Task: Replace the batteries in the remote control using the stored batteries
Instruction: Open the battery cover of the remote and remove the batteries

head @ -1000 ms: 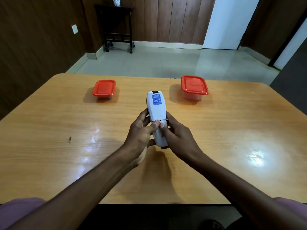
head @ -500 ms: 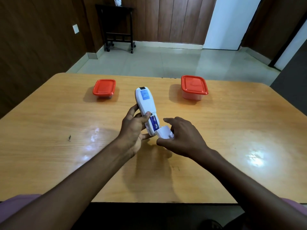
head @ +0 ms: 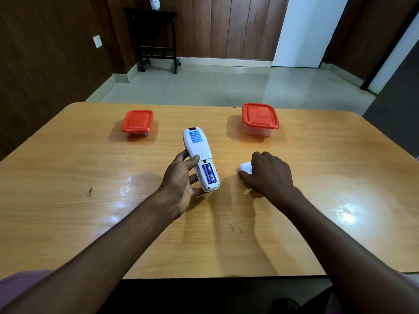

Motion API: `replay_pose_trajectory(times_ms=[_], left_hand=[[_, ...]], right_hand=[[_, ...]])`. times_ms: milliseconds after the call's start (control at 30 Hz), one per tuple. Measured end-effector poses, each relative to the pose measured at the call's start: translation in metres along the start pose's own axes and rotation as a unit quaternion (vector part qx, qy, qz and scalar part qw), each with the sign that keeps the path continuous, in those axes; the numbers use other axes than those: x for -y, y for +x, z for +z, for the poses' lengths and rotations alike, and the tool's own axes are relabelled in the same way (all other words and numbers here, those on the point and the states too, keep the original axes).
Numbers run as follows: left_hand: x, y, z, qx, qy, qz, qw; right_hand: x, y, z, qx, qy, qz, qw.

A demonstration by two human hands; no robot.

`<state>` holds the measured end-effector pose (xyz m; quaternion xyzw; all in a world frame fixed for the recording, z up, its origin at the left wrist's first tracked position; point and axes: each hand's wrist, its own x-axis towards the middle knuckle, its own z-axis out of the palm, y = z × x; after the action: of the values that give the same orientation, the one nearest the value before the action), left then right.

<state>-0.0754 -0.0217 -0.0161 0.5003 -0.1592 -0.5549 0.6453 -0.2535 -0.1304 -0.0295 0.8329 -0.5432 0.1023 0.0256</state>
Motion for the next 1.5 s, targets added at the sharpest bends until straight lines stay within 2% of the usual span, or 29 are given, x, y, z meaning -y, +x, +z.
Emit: replay_pose_trajectory(times_ms=[67,133,233,333,967,1233,1367,1500], left_hand=[[-0.001,0.000,0.000,0.000,0.007,0.005,1.000],[-0.001,0.000,0.000,0.003,0.020,0.012,1.000],[0.001,0.000,-0.001,0.007,0.046,0.018,0.999],[0.004,0.000,-0.001,0.017,0.077,0.021,0.997],[0.003,-0.005,0.003,0.050,0.100,0.048,0.993],[0.002,-0.003,0.002,0.057,0.108,0.056,0.991],[0.002,0.000,0.001,0.047,0.106,0.055,0.992],[0.002,0.002,0.000,0.033,0.086,0.044,0.995]], right_hand=[[0.008,-0.006,-0.004,-0.046,0.016,-0.034,0.998],[0.018,-0.015,-0.010,-0.078,0.115,-0.099,0.985],[0.035,-0.030,-0.020,-0.057,0.251,-0.204,0.945],[0.044,-0.037,-0.020,-0.037,0.260,-0.252,0.931],[0.047,-0.036,-0.015,-0.037,0.266,-0.220,0.938],[0.051,-0.033,-0.023,-0.038,0.318,-0.202,0.925],[0.051,-0.039,-0.018,-0.022,0.354,-0.169,0.920],[0.052,-0.040,-0.017,-0.012,0.461,-0.073,0.884]])
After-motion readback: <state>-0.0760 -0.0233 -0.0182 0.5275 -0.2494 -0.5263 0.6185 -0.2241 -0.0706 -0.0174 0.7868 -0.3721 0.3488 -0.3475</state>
